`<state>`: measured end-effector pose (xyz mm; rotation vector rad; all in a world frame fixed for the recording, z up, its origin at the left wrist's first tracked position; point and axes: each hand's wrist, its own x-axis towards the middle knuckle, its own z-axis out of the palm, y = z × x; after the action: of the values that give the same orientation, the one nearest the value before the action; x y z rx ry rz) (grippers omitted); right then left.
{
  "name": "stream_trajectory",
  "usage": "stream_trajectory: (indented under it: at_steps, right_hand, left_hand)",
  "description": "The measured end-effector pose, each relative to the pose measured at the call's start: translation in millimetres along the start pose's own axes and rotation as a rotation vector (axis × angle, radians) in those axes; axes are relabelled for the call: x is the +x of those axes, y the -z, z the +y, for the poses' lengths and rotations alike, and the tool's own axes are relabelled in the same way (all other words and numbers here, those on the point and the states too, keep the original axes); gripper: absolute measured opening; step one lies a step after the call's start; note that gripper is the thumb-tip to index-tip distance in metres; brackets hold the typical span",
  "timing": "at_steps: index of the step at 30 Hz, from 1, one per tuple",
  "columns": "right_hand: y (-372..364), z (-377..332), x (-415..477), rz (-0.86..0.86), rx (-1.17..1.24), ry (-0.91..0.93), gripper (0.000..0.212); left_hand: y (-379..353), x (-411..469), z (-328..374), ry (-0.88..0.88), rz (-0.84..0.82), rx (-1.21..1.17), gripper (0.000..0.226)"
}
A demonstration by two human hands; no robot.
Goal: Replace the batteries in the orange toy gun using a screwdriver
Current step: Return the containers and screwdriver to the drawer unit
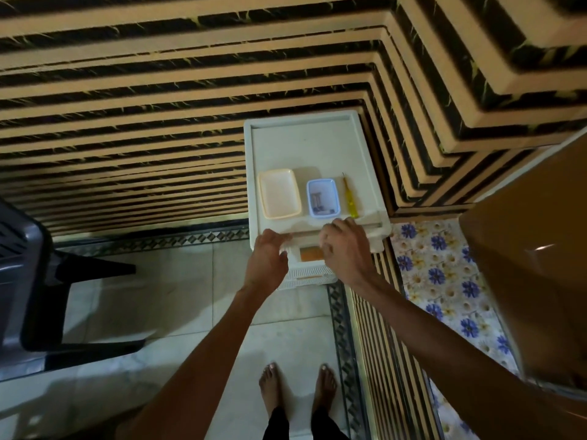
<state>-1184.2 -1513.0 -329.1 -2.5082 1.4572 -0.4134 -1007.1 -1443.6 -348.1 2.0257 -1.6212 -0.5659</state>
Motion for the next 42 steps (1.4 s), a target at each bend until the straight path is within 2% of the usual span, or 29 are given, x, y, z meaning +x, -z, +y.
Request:
stream_trajectory:
  at_steps: [3,5,7,9,12,17,20,22,24,26,28,30,37,42]
  right_hand:
    - [25,18,32,0.146,0.039,-0.185,0.023]
    - [30,33,53,0.05,-0.052,-0.32,0.035]
    - [27,46,70,-0.072,-0.08,-0.416,0.036]
    - [22,53,82,-0.125,-0.05,-0.446,0.033]
    - [17,55,94,-0.166,-0.064,-0.452,0.032]
    - [12,60,109,-0.236,0.045,-0.567,0.031]
    - [17,59,109,-0.191,0.149,-0.626,0.032]
    - [21,54,105,-0.151,0.237,-0.675,0.032]
    - [19,49,99,-0.124,0.385,-0.723,0.034]
    - [16,41,94,-0.12,0.472,-0.759,0.043]
    - [11,32,89,-0.129,0.488,-0.788,0.057]
    - [5,25,85,-0.113,0.499,-0.814,0.061]
    - [3,12,82,-0.109,0.499,-0.907,0.056]
    - [5,15,74,-0.123,0.491,-0.865,0.053]
  left_hand:
    - [8,7,18,0.129,0.422,-0.308,0.021]
    - [15,15,30,0.296,0.542,-0.408,0.026]
    - [16,34,31,0.51,0.527,-0.503,0.04]
    - [13,56,22,0.693,0.441,-0.603,0.052]
    - [8,78,7,0.798,0.325,-0.669,0.063]
    - [3,92,5,0.825,0.292,-0.586,0.044]
    - [6,92,9,0.822,0.271,-0.69,0.03]
    - [12,87,12,0.818,0.237,-0.85,0.026]
    - [20,77,16,0.797,0.186,-1.024,0.026]
    - [26,65,15,0.751,0.164,-1.069,0.028]
    - [30,53,14,0.719,0.176,-1.096,0.027]
    - [33,43,15,0.724,0.197,-1.117,0.024]
    - [41,7,14,0.715,0.237,-1.077,0.023]
    - [41,-18,16,0.713,0.293,-1.068,0.021]
